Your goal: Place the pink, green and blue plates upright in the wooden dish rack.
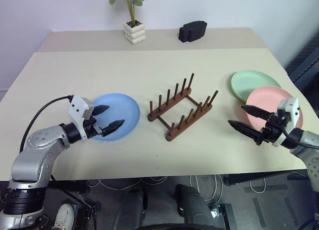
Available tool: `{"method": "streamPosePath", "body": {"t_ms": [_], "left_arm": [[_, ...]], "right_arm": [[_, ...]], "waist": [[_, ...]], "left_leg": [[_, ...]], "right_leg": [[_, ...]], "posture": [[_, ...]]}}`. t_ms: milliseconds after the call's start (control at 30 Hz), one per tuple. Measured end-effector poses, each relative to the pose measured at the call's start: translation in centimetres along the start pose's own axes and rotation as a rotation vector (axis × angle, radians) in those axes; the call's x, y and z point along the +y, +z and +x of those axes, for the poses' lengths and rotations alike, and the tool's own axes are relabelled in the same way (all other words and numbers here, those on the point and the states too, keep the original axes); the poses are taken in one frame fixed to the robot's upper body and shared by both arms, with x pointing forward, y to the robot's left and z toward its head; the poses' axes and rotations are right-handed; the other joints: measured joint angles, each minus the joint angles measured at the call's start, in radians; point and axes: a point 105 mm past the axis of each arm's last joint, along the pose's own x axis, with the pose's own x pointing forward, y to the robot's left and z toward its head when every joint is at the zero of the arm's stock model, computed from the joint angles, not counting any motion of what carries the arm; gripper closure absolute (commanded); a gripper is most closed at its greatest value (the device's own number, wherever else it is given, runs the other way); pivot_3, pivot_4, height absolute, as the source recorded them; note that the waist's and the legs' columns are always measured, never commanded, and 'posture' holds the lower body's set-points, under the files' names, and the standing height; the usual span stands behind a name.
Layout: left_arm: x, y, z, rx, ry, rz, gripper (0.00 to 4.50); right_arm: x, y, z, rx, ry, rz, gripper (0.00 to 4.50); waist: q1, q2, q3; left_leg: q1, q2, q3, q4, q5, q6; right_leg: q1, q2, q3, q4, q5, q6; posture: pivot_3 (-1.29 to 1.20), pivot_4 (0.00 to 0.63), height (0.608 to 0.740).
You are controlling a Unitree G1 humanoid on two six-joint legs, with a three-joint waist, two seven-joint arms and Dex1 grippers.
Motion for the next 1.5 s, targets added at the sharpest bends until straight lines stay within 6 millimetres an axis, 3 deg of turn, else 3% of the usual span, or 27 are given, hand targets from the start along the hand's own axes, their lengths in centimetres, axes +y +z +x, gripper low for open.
{"method": "streamPosePath", "body": {"t_ms": [467,767,1067,1267,1367,1500], "left_arm": [[-1.0,0.0,0.0,0.005,-0.023,0.028,0.0],[-5.5,0.2,0.2,0.049,-0.207,0.034,0.0],[-11.1,-1.7,5.3,0.12,-0.359,0.096,0.0],[-11.3,-2.7,8.4,0.158,-0.291,0.086,0.0],[-11.8,-3.8,9.0,0.194,-0.302,0.068,0.0],[-12.0,-3.6,10.2,0.191,-0.298,0.084,0.0]], "right_arm": [[0.6,0.1,-0.2,0.035,0.021,0.001,0.05],[1.8,0.0,-0.1,0.051,0.05,0.016,0.05],[3.3,0.0,0.5,0.042,0.062,0.017,0.05],[4.4,-0.2,0.2,0.031,0.056,0.042,0.05],[4.7,-0.1,0.2,0.023,0.051,0.042,0.05],[5.0,0.0,0.0,0.018,0.035,0.047,0.05]], "waist": [[0.001,0.0,0.0],[0.002,0.0,0.0],[0.003,0.0,0.0],[0.004,0.0,0.0],[0.001,0.0,0.0],[0.007,0.0,0.0]], "left_leg": [[0.0,0.0,0.0,0.0,0.0,0.0],[-0.001,0.0,0.0,0.001,0.0,0.0],[-0.001,-0.001,0.0,0.001,0.0,0.0],[-0.001,-0.002,0.0,0.002,0.0,0.0],[-0.001,-0.002,0.0,0.001,0.0,0.0],[-0.001,-0.002,-0.001,0.002,0.0,0.0]], "right_leg": [[0.0,0.0,0.0,0.0,0.0,0.0],[0.0,0.0,0.0,-0.001,-0.001,0.001],[0.0,0.0,0.0,-0.001,-0.001,0.001],[0.0,0.0,0.0,-0.001,-0.001,0.001],[0.0,0.0,0.0,-0.001,-0.001,0.001],[0.001,0.0,0.0,-0.001,-0.001,0.001]], "posture": [[0.0,0.15,0.736],[0.0,0.15,0.736],[0.0,0.15,0.736],[0.0,0.15,0.736],[0.0,0.15,0.736],[0.0,0.15,0.736]]}}
